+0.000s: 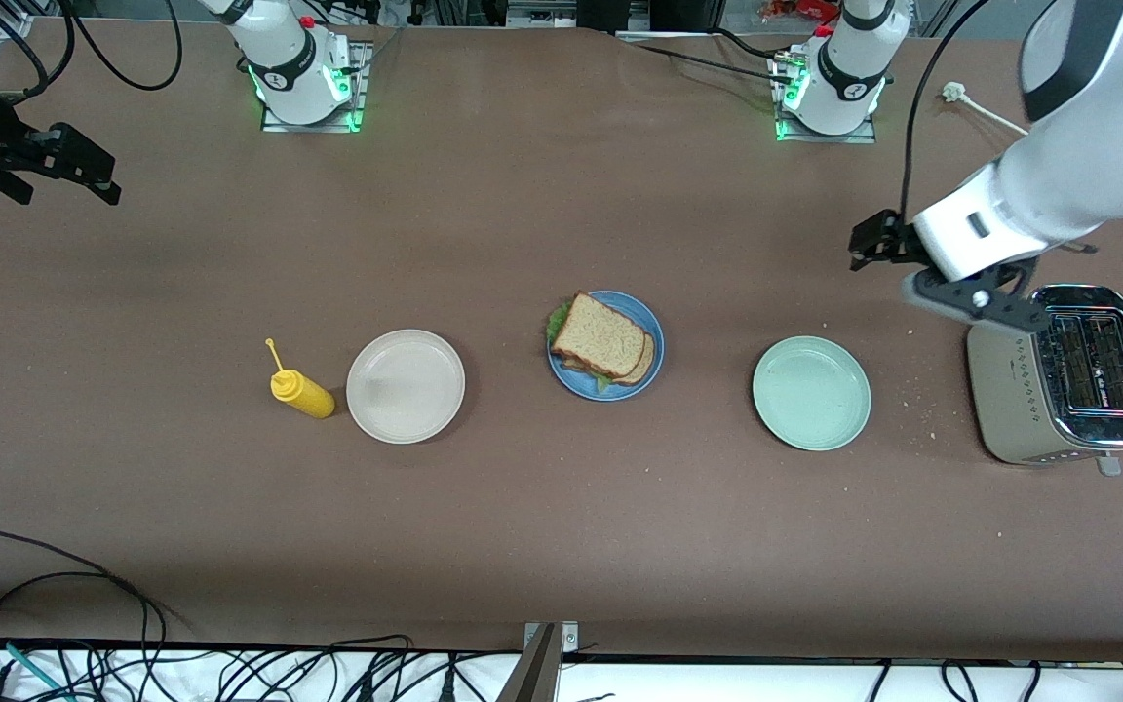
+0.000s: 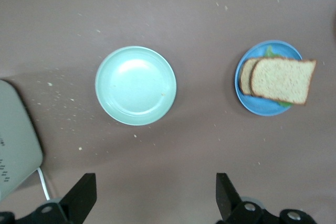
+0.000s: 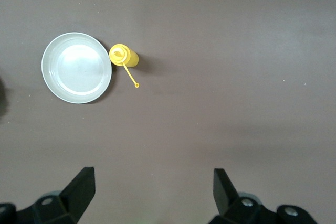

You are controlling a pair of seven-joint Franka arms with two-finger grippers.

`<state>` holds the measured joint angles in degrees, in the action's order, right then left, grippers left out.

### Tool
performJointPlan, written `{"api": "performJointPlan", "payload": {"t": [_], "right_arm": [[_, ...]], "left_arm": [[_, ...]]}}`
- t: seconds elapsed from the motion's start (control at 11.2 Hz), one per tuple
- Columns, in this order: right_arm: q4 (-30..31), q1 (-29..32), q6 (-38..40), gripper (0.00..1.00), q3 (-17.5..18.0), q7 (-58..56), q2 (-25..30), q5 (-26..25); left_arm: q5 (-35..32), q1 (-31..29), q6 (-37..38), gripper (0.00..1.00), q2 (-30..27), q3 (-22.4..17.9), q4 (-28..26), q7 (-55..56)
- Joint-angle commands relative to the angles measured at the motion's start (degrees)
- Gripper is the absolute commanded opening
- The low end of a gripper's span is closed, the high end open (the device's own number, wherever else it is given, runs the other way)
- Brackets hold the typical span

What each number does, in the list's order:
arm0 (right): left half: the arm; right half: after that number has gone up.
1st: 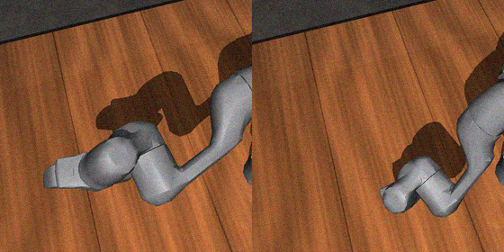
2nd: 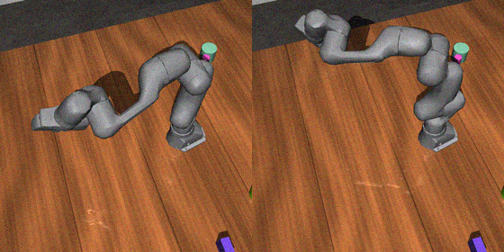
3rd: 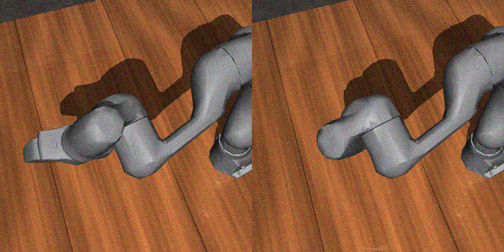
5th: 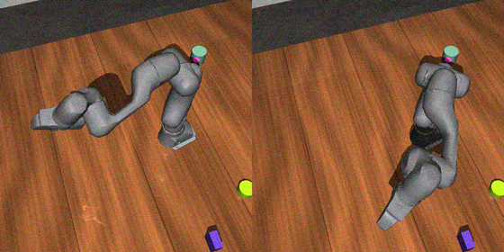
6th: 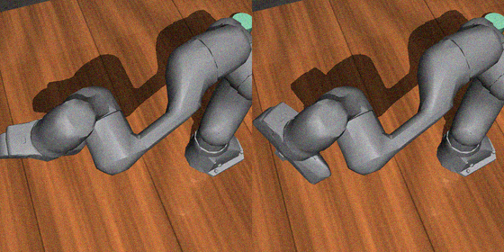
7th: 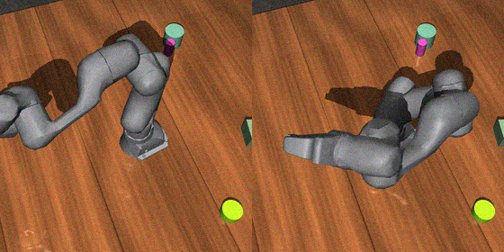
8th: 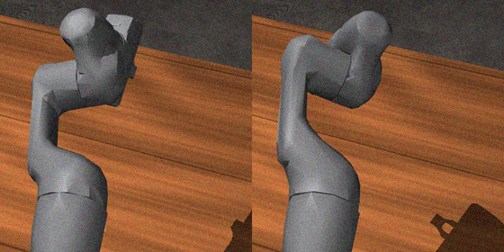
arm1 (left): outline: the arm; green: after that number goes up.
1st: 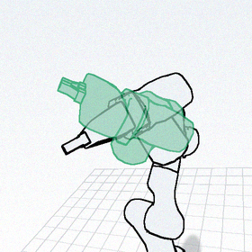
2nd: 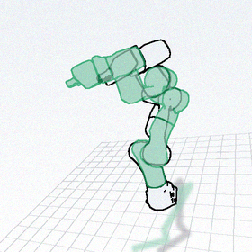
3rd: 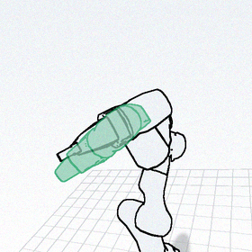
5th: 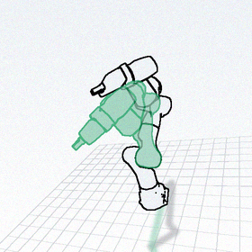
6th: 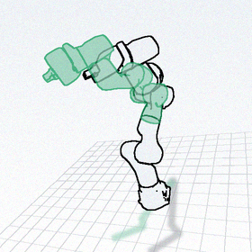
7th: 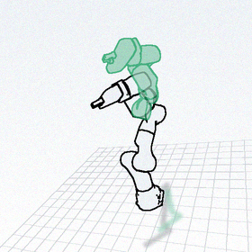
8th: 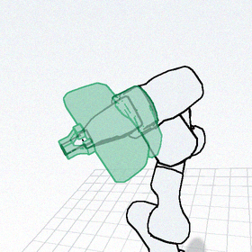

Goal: Make sandwich in blue plate with both arms

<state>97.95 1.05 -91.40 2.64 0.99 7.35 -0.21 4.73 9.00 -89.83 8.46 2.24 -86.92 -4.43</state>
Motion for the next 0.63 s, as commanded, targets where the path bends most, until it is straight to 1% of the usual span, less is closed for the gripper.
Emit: {"api": "performJointPlan", "payload": {"t": [0.0,0.18,0.27,0.36,0.45,0.54], "right_arm": [[-1.2,0.2,1.2,1.00,-0.2,-0.4,-0.2,0.7],[-1.2,0.2,1.2,1.00,-0.2,-0.4,-0.2,0.7],[-1.2,0.2,1.1,1.00,-0.2,-0.3,-0.2,0.7],[-1.2,0.2,1.1,1.00,-0.2,-0.4,-0.2,0.7],[-1.2,0.2,1.1,1.00,-0.2,-0.3,-0.2,0.7],[-1.2,0.2,1.2,1.00,-0.2,-0.6,-0.2,0.7]], "left_arm": [[-1.6,-4.2,-6.6,1.00,-8.9,0.1,-10.6,1.1],[-1.9,-6.8,-6.3,1.00,-9.3,1.2,-10.6,1.6],[-2.1,-7.0,-6.1,1.00,-9.2,1.5,-10.6,2.3],[-2.4,-8.3,-5.6,1.00,-9.2,3.0,-10.6,4.1],[-4.1,-10.0,-4.1,1.00,-9.2,5.6,-10.3,5.4],[-5.8,-10.1,-3.8,1.00,-9.2,6.5,-10.1,6.6]]}}
